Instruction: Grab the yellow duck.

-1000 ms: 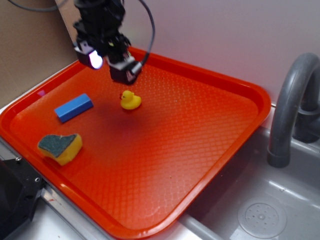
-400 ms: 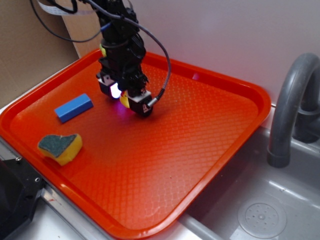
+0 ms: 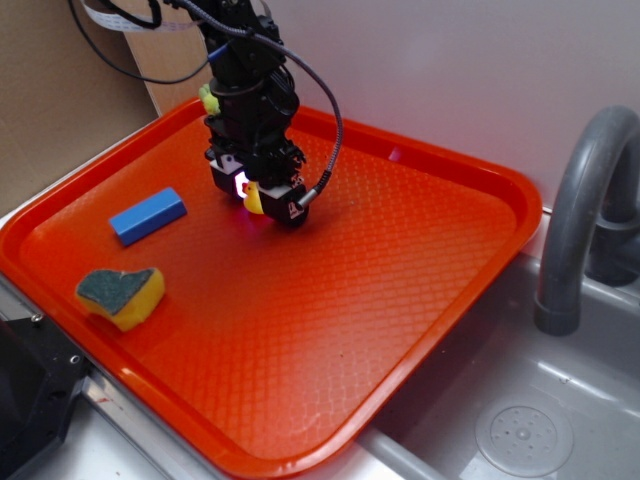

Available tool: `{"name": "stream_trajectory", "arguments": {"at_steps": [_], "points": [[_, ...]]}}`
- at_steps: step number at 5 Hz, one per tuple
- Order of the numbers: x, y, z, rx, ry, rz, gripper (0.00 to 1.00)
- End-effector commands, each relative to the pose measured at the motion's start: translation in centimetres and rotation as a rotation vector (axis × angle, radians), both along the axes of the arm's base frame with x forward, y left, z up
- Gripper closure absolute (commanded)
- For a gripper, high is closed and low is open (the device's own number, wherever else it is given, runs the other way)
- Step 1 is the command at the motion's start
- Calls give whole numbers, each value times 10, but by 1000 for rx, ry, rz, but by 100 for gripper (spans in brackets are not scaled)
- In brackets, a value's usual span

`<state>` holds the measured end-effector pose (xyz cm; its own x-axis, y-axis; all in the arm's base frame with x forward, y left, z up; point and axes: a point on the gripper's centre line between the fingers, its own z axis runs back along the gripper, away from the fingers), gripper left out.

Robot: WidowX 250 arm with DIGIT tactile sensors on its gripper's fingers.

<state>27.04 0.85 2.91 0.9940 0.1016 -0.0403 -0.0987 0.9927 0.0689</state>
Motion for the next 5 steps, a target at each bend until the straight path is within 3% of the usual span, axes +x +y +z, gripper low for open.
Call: {"name": "stream_trajectory", "arguments": {"at_steps": [1,2,4,5], "points": [[-8,-2,63,-2,-38,-45,100],[-19,-3,112,-44,-41,15,100],[-49,-14,191,-97,-180,-22,100],[-65,-18,210,-131,-216,-25,100]]}}
